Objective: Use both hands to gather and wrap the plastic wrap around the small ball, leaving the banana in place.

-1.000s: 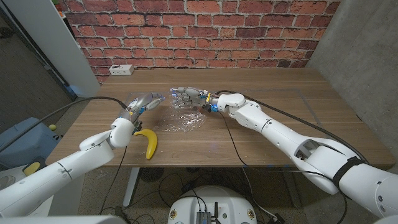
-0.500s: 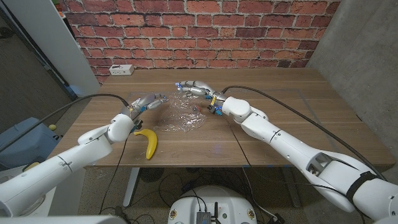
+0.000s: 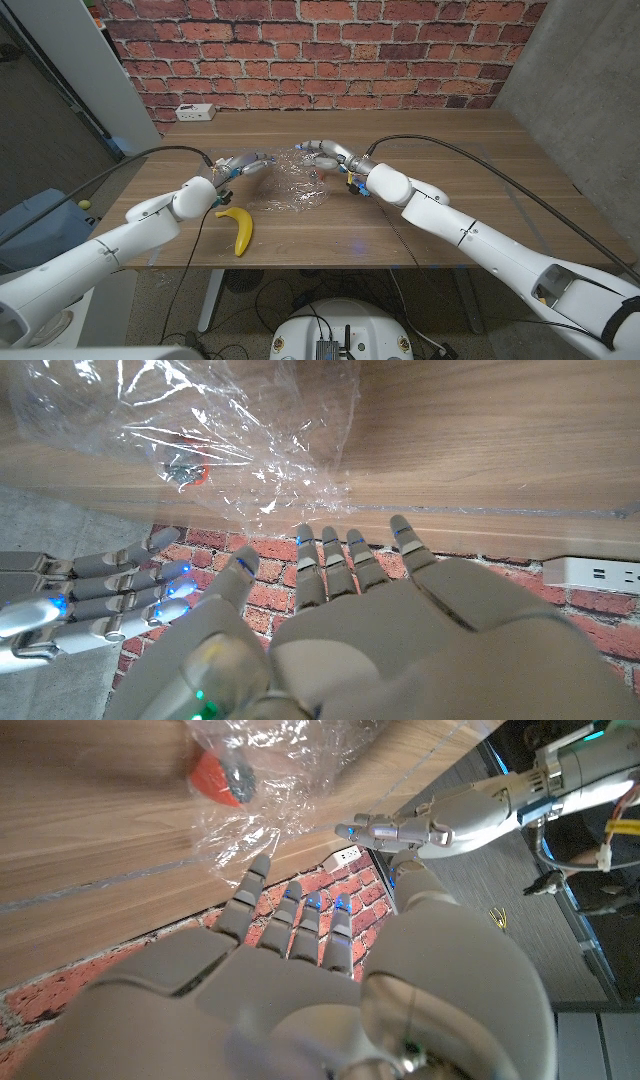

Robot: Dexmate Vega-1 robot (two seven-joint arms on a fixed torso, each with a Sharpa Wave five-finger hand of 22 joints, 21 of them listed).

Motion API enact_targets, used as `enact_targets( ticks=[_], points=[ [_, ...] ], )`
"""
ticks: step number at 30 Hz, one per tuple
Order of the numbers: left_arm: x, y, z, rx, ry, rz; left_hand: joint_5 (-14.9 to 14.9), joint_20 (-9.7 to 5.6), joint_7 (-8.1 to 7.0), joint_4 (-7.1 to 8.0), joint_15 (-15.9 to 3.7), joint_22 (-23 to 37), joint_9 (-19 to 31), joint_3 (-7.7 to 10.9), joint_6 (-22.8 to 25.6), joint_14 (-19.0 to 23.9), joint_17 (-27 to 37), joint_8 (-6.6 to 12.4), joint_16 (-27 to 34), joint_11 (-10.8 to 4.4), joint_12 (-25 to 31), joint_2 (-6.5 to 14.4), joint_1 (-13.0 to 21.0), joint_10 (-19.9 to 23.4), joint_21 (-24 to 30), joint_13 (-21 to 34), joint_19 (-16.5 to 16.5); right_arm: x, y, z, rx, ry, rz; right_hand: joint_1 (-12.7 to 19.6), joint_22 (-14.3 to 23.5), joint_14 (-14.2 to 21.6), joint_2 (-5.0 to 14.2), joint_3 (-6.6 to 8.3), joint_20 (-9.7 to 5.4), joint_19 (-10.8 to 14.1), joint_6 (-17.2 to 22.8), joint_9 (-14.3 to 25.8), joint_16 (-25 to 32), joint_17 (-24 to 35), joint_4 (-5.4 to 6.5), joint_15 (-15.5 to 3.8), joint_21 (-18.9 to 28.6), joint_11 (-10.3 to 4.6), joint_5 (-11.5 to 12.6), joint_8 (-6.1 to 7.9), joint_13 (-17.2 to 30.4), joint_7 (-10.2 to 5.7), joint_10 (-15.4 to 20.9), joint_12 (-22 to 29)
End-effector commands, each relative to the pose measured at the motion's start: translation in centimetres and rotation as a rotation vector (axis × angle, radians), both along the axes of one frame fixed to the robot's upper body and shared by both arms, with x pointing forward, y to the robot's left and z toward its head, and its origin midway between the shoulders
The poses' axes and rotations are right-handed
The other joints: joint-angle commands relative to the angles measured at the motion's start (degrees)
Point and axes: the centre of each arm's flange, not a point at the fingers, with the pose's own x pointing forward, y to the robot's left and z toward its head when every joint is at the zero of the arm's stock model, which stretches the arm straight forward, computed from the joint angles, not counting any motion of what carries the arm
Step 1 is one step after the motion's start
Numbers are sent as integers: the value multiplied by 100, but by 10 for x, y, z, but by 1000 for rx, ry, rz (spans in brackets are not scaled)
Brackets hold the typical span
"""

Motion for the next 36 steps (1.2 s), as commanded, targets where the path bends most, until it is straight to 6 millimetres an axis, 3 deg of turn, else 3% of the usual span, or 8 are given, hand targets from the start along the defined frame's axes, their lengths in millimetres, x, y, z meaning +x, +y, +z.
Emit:
enact_targets(
  ticks=[1,7,10,13,14,17,25,36],
  points=[
    [8,-4,5,47,54,-25,20,37,-3,23,47,11,-5,-172,-76,-192,13,16,-30,-10,9,-291,-144,-81,-71,8,-172,-20,-15,-17,-163,-62,-195,312,13,-261,6,45,-5,-153,-72,21,-50,39,-52,54,-104,-118,-27,-13,36,-208,-218,-40],
    [12,-4,8,47,80,-38,44,63,-12,40,60,10,-5,-232,-159,-250,11,4,-18,-35,8,-350,-222,-128,-102,7,-227,-28,-15,-24,-258,-91,-284,535,17,-555,-59,77,1,-324,-224,26,-109,52,-58,121,-224,-208,-43,-48,49,-267,-524,-83],
    [17,-1,8,16,118,-68,127,118,61,26,96,9,-3,196,-188,-289,-20,44,14,9,36,446,90,-166,-136,-5,-256,-32,-14,-28,-291,-105,-313,736,19,-669,-125,113,-6,-381,-227,29,-119,46,-76,117,-283,-210,-33,-28,54,-510,-657,-75],
    [20,0,8,9,134,-76,242,127,97,-24,89,12,-4,481,-171,-310,-27,56,11,20,42,676,320,-178,-143,-10,-264,-33,-13,-31,-321,-109,-343,847,20,-807,-167,123,-92,-483,-211,31,-143,44,-63,135,-349,-258,-28,-16,56,-617,-763,-75],
    [20,1,8,7,137,-78,365,103,77,-86,76,13,-6,756,-158,-297,-31,58,17,-16,54,708,547,-161,-145,-13,-266,-34,-13,-32,-332,-109,-354,858,21,-838,-173,122,-104,-498,-230,31,-150,45,-58,142,-359,-260,-28,-22,57,-638,-787,-78],
    [22,0,8,14,142,-82,620,27,71,-233,4,14,-11,1207,-135,-284,-34,56,16,-69,60,669,935,-155,-142,-16,-258,-35,-12,-36,-372,-114,-390,904,22,-955,-237,102,-111,-563,-296,32,-168,42,-45,176,-405,-300,-20,-41,58,-673,-924,-96],
    [24,-3,11,53,145,-64,1273,19,55,-528,13,-1,-16,1945,-133,-344,-13,72,14,-124,67,598,1418,-155,-186,-12,-328,-31,-4,-49,-436,-126,-428,939,23,-1068,-307,61,-194,-603,-307,36,-164,42,-3,135,-452,-361,10,-31,58,-834,-1059,-85],
    [27,-5,14,86,139,-32,1561,2,-24,-635,24,-3,-16,2259,-96,-415,-5,74,7,-225,68,567,1566,-137,-226,-13,-406,-16,3,-61,-501,-131,-458,1330,19,-974,-197,118,-389,-381,75,54,-52,35,-29,-69,-446,-672,131,101,41,-886,-1010,6]
  ],
)
